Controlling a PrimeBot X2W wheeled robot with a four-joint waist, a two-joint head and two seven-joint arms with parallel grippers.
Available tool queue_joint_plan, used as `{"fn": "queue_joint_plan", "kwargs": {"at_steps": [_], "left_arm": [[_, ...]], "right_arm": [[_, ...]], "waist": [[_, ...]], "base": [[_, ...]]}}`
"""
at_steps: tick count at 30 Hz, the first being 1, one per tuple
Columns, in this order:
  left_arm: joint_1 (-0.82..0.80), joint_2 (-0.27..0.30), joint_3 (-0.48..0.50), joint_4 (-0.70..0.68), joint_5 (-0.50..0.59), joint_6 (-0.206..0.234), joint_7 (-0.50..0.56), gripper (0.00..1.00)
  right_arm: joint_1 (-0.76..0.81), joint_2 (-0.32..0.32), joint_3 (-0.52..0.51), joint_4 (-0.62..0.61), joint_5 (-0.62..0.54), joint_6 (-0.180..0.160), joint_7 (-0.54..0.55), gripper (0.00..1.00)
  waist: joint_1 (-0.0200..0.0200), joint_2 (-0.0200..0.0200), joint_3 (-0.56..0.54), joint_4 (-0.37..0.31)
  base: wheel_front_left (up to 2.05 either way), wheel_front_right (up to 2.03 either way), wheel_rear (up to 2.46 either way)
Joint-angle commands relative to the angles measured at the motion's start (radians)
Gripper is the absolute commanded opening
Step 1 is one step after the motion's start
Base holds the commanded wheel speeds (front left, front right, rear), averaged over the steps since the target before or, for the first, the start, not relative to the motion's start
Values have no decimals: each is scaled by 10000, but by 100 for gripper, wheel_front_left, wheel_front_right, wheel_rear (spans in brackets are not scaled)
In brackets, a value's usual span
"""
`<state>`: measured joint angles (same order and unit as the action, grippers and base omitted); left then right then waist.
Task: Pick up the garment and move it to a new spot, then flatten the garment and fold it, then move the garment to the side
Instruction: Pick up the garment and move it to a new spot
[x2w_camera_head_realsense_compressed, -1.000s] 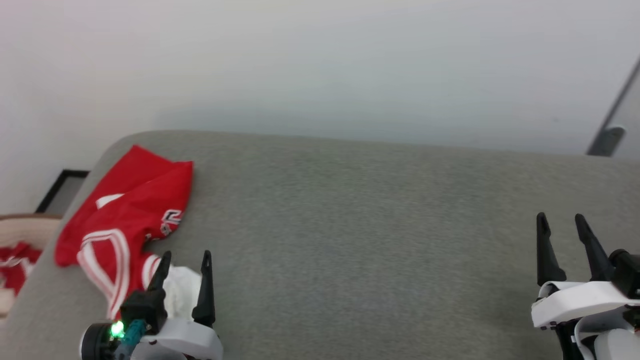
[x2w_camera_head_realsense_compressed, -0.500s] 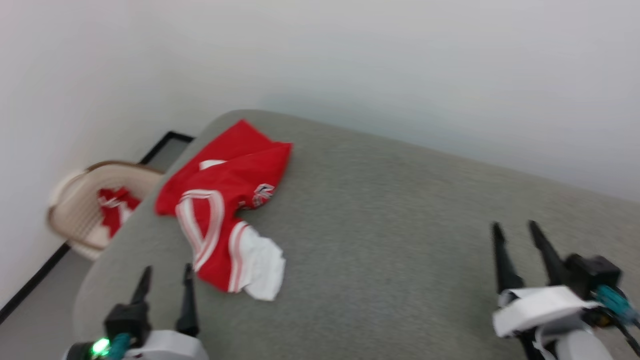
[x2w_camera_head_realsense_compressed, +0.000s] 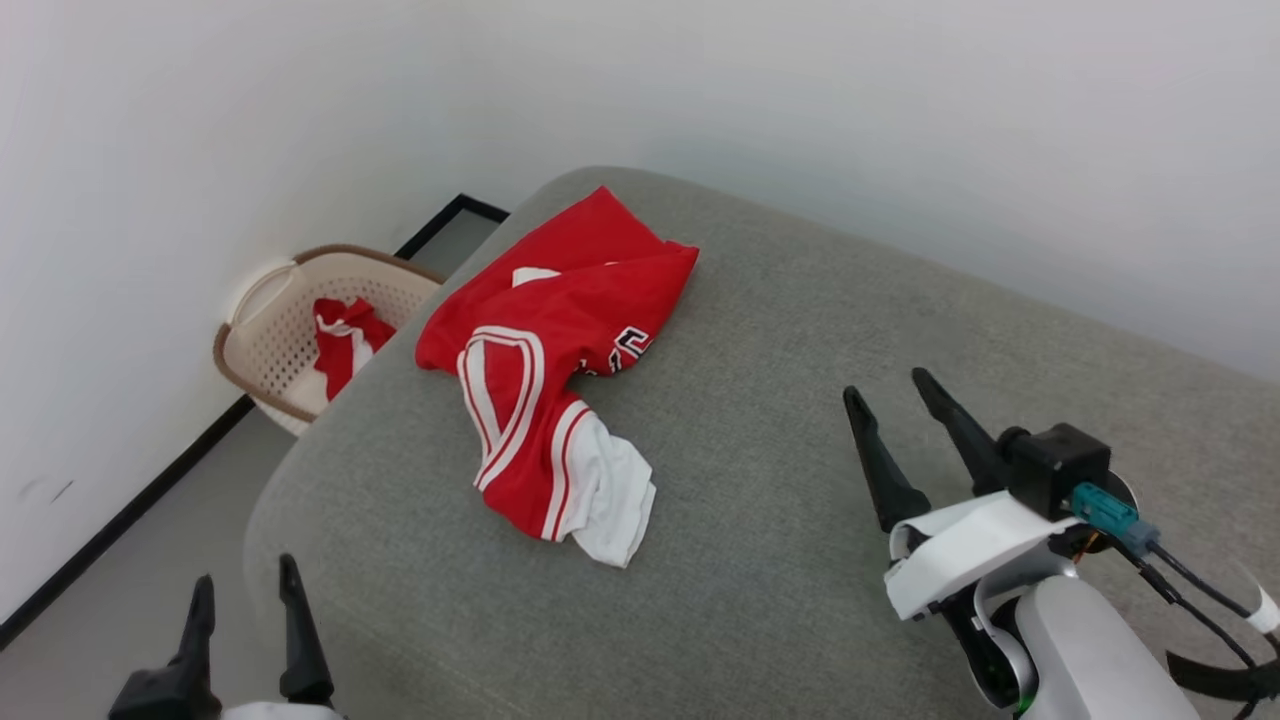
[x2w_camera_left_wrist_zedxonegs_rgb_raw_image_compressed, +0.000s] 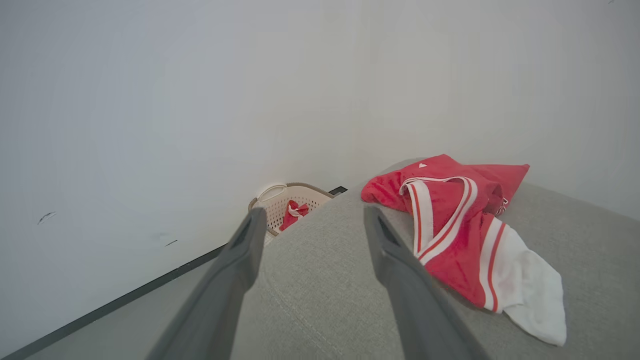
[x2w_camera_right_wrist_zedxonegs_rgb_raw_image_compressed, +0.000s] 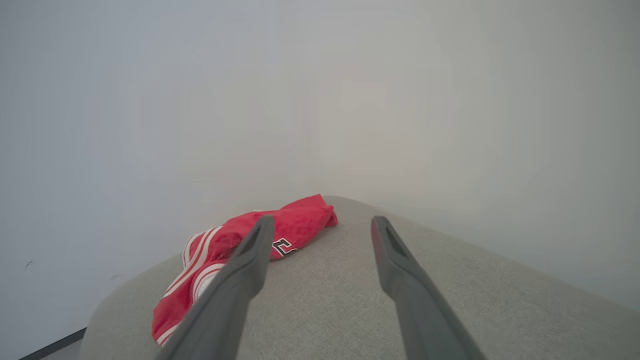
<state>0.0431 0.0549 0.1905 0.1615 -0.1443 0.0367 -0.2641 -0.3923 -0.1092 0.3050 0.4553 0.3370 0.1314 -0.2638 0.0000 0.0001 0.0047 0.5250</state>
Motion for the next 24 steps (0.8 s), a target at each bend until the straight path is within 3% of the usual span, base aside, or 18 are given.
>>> {"fn": "queue_joint_plan", "kwargs": {"at_steps": [1,8,13,15,19,20,21,24], "left_arm": [[90,-33,10,-80,-78,13,-6,100],[-396,-8,-555,323,287,-608,-6,100],[-1949,240,-1601,1619,680,-1329,-6,100],[-2392,324,-1834,2004,733,-1427,-6,100],[-4176,993,-2085,3407,630,-1604,-6,100],[-5090,1203,-2116,4175,229,-1641,39,100],[-5090,1203,-2116,4175,229,-1641,39,100],[-6318,1923,-2510,5360,-86,-1657,562,100]], "right_arm": [[-146,-75,88,23,106,-14,-7,100],[207,-118,-70,-109,325,-14,-7,100],[734,-186,-597,-281,121,-14,-8,100],[875,-193,-780,-353,72,-14,-8,100],[589,-60,-759,-737,-240,-12,-8,100],[354,-112,-730,-891,-275,-14,-7,100],[354,-112,-730,-891,-275,-14,-7,100],[1,-146,-677,-1062,-290,-14,-7,100]], "waist": [[0,-1,73,67],[0,-1,10,-13],[0,-1,77,-202],[0,-1,113,-263],[0,-1,987,-1543],[0,-1,1517,-2220],[0,-1,1517,-2220],[0,-1,2278,-3154]], "base": [[-2,-2,-2],[0,0,0],[0,0,0],[0,0,0],[0,0,0],[0,0,0],[0,0,0],[0,0,0]]}}
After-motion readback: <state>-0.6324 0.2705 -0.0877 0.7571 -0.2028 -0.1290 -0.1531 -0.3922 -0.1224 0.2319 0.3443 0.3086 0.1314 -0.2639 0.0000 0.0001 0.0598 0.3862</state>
